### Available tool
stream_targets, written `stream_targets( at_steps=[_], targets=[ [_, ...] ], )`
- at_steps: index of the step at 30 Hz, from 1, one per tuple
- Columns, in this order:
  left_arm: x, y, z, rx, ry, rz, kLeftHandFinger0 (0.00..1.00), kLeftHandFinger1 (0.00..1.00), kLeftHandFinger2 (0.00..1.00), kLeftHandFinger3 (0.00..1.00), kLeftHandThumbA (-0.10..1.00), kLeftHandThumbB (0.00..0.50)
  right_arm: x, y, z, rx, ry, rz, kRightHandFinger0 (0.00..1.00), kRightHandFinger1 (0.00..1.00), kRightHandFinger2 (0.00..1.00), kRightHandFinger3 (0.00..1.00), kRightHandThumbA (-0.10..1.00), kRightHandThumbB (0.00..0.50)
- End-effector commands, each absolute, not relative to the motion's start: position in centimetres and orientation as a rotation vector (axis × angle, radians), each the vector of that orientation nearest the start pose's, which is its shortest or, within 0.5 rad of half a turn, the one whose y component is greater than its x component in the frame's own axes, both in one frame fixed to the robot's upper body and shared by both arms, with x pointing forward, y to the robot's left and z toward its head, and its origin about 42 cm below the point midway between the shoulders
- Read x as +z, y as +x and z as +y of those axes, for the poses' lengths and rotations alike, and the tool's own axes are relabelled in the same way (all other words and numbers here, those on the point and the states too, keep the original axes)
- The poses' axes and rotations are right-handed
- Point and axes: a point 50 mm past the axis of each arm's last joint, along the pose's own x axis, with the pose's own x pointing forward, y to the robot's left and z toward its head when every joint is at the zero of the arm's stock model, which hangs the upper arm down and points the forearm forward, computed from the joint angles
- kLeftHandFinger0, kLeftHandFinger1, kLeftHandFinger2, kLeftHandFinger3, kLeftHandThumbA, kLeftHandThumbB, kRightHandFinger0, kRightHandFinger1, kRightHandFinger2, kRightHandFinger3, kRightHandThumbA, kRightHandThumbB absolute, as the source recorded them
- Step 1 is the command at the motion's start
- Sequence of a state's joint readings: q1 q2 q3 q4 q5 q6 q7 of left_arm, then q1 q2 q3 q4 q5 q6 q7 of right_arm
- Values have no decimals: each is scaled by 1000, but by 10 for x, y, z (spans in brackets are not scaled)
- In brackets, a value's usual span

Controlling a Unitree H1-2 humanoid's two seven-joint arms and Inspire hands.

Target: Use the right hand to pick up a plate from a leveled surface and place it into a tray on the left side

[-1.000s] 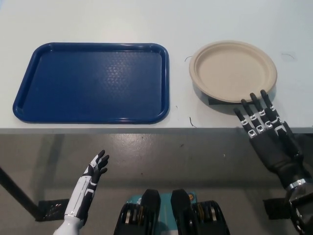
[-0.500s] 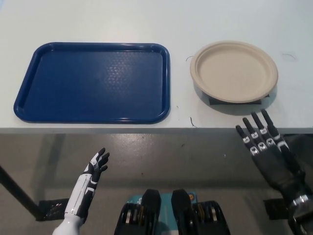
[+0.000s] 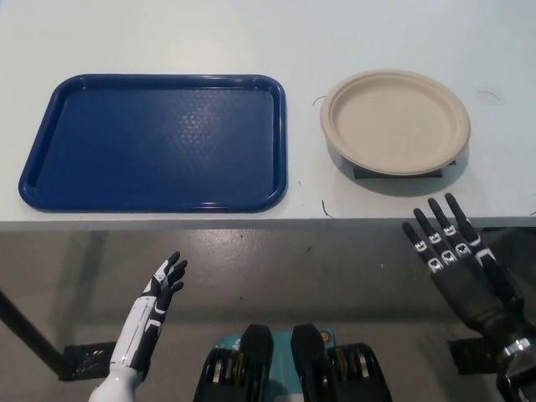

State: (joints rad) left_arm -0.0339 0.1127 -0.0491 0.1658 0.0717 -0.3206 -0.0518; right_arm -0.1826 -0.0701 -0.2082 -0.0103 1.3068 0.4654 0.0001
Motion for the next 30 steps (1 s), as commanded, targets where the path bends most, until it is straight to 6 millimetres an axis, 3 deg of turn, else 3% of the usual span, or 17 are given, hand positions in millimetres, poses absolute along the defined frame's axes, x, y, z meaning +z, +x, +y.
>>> stream_targets(
  at_steps=[1,7,14,30],
  targets=[
    [94,295,231,-132,191,-264,1000,1000,1000,1000,1000,91,163,354,-241,292,1213,111,1000,1000,1000,1000,1000,360],
    [95,295,231,-134,188,-257,1000,1000,1000,1000,1000,112,163,365,-240,276,1225,124,1000,1000,1000,1000,1000,355],
    [96,296,231,-130,193,-268,1000,1000,1000,1000,1000,102,158,373,-240,244,1254,145,1000,1000,1000,1000,1000,352],
    [96,296,232,-135,190,-268,1000,1000,1000,1000,1000,115,154,380,-241,199,1243,165,1000,1000,1000,1000,1000,363]
  ],
)
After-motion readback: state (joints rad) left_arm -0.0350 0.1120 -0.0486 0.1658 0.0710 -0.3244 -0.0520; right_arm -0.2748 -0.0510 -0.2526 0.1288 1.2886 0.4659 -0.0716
